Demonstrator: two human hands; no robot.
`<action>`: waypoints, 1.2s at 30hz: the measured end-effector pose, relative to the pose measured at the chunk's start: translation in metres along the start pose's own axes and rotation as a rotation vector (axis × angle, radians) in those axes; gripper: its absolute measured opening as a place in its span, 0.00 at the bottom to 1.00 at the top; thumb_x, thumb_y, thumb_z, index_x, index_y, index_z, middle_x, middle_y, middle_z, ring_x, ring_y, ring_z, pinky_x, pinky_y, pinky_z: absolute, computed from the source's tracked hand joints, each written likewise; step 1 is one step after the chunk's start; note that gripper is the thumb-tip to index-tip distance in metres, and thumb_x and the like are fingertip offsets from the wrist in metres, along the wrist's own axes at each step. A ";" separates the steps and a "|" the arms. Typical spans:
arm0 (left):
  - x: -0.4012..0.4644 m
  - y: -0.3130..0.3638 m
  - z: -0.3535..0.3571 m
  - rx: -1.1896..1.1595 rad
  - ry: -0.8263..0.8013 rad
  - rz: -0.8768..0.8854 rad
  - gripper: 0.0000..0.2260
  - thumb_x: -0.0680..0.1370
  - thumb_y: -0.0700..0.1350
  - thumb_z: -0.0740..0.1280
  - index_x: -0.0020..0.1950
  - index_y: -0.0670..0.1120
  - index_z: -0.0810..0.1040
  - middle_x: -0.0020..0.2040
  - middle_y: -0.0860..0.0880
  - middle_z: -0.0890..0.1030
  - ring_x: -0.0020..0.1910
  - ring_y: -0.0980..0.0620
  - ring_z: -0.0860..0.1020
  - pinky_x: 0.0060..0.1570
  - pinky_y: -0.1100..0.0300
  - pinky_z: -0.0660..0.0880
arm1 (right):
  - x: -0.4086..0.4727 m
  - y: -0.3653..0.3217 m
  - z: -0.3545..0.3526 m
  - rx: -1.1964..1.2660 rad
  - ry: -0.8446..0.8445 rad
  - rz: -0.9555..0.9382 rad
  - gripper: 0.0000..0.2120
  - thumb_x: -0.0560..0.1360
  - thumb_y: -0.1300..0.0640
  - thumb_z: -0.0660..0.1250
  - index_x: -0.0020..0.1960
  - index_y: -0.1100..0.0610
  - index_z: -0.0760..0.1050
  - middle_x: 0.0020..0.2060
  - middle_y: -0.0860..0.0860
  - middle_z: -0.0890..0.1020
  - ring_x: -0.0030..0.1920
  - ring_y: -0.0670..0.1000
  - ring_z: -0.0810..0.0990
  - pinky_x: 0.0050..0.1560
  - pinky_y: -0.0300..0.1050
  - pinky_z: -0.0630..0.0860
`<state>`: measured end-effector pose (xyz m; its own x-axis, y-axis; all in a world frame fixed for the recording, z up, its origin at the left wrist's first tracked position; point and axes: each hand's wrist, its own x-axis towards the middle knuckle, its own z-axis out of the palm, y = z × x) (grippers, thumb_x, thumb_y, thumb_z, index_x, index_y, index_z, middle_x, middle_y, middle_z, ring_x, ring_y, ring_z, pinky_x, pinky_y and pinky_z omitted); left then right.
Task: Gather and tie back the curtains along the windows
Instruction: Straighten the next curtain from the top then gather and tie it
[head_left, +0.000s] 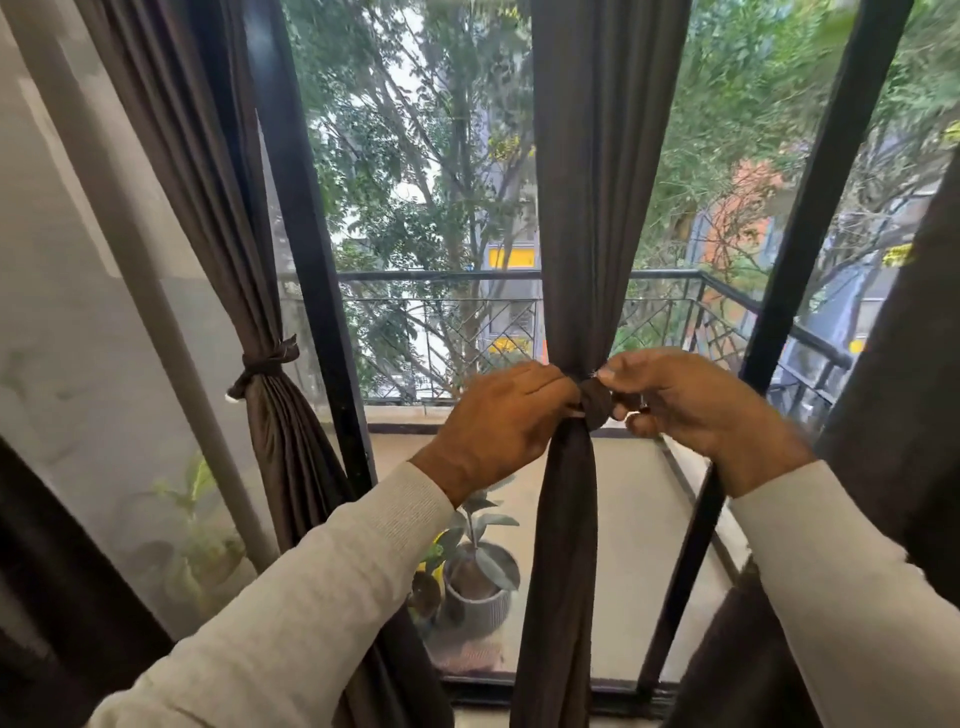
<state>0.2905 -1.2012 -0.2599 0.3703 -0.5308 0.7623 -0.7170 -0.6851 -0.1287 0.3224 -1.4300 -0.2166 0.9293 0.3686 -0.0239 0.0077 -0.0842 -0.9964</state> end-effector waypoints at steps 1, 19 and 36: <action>-0.003 -0.002 -0.001 -0.038 -0.017 -0.028 0.07 0.80 0.41 0.65 0.53 0.42 0.82 0.48 0.44 0.83 0.45 0.42 0.79 0.42 0.48 0.77 | -0.002 -0.002 0.004 -0.136 0.029 -0.071 0.05 0.81 0.63 0.70 0.47 0.63 0.82 0.36 0.58 0.82 0.32 0.49 0.79 0.29 0.40 0.73; -0.028 -0.012 -0.015 -0.336 0.032 -0.209 0.04 0.76 0.44 0.73 0.45 0.45 0.80 0.39 0.48 0.81 0.35 0.48 0.78 0.37 0.58 0.72 | -0.044 0.020 0.064 -0.248 0.275 -0.291 0.07 0.76 0.69 0.75 0.54 0.64 0.86 0.38 0.60 0.87 0.32 0.52 0.83 0.29 0.41 0.73; -0.037 -0.028 -0.033 -0.385 -0.085 -0.081 0.05 0.79 0.48 0.75 0.48 0.46 0.84 0.40 0.51 0.82 0.37 0.55 0.73 0.42 0.72 0.61 | -0.046 0.009 0.093 -0.412 0.710 -0.190 0.07 0.77 0.66 0.74 0.44 0.58 0.88 0.26 0.46 0.83 0.23 0.43 0.76 0.26 0.30 0.70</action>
<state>0.2774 -1.1453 -0.2634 0.4709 -0.5329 0.7030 -0.8463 -0.4979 0.1895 0.2450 -1.3618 -0.2319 0.9092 -0.2473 0.3350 0.1936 -0.4611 -0.8660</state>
